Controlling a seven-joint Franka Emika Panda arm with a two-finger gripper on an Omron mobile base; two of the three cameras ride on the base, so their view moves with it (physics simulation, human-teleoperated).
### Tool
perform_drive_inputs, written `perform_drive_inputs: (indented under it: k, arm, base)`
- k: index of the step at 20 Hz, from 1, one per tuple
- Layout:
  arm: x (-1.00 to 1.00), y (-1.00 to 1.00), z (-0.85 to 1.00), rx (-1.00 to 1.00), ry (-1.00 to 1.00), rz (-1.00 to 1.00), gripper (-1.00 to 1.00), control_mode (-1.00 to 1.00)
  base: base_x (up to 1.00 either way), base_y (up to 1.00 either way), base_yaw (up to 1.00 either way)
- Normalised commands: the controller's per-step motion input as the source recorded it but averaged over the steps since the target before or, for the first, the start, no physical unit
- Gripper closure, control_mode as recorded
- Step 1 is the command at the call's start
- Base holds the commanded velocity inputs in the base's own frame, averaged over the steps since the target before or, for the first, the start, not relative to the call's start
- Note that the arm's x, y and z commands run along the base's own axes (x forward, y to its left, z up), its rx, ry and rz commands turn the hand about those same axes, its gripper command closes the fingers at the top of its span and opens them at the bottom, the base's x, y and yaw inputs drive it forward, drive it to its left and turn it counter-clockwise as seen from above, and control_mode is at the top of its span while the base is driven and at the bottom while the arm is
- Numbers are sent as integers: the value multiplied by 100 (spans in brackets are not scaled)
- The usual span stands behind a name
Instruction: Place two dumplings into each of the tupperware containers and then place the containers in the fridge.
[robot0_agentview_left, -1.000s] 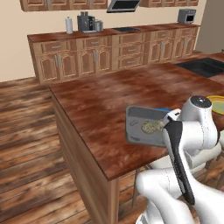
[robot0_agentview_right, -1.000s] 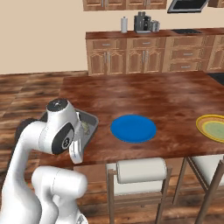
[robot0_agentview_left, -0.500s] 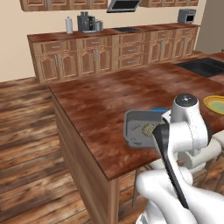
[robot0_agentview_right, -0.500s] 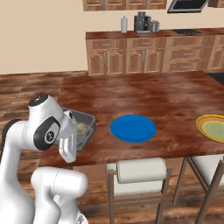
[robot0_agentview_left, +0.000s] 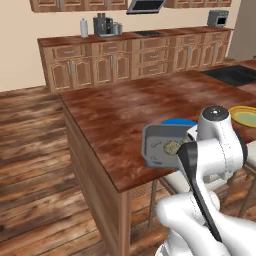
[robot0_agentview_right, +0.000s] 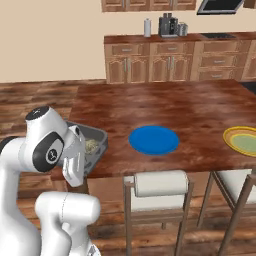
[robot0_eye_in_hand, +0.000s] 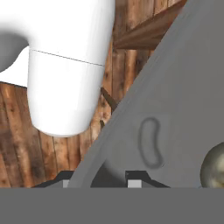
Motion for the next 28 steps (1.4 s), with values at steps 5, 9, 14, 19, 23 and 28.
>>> perform_drive_inputs:
  k: [5, 9, 14, 19, 23, 28]
  arm:
    - [0, 0, 0, 0, 0, 0, 100, 100]
    - [0, 0, 0, 0, 0, 0, 100, 100]
    - [0, 0, 0, 0, 0, 0, 100, 100]
    - [0, 0, 0, 0, 0, 0, 100, 100]
    - [0, 0, 0, 0, 0, 0, 100, 100]
    - [0, 0, 0, 0, 0, 0, 100, 100]
  base:
    - [-67, 15, 29]
    - [-49, 36, 43]
    - [-35, 44, 50]
    - [-41, 42, 48]
    - [-42, 37, 46]
    - [-58, 28, 46]
